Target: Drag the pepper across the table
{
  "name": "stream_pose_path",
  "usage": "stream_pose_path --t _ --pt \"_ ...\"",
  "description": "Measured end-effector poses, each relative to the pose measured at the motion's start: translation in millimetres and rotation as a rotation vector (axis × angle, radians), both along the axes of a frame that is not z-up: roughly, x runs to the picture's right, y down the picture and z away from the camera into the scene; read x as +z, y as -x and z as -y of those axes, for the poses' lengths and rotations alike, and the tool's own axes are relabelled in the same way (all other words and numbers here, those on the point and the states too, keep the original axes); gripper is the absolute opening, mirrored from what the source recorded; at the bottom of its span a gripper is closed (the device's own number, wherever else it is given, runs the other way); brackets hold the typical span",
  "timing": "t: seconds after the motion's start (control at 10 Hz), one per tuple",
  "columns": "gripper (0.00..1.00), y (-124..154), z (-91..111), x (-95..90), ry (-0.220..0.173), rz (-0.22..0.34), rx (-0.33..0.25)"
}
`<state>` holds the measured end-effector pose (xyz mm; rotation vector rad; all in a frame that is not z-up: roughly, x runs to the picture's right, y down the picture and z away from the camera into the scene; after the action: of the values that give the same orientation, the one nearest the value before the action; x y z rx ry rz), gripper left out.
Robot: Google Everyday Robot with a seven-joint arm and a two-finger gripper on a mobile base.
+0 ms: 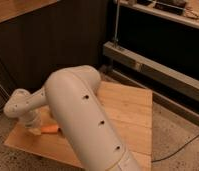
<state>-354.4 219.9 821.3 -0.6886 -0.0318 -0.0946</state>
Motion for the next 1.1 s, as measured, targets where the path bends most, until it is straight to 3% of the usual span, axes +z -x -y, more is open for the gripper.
stream_pose_path --t 0.6,1.1 --pt "0.3 9.9 -5.9 -5.4 0.01 0.016 -0.016" --pt "0.3 36.2 -25.7 -22.0 0.031 0.062 -0.055"
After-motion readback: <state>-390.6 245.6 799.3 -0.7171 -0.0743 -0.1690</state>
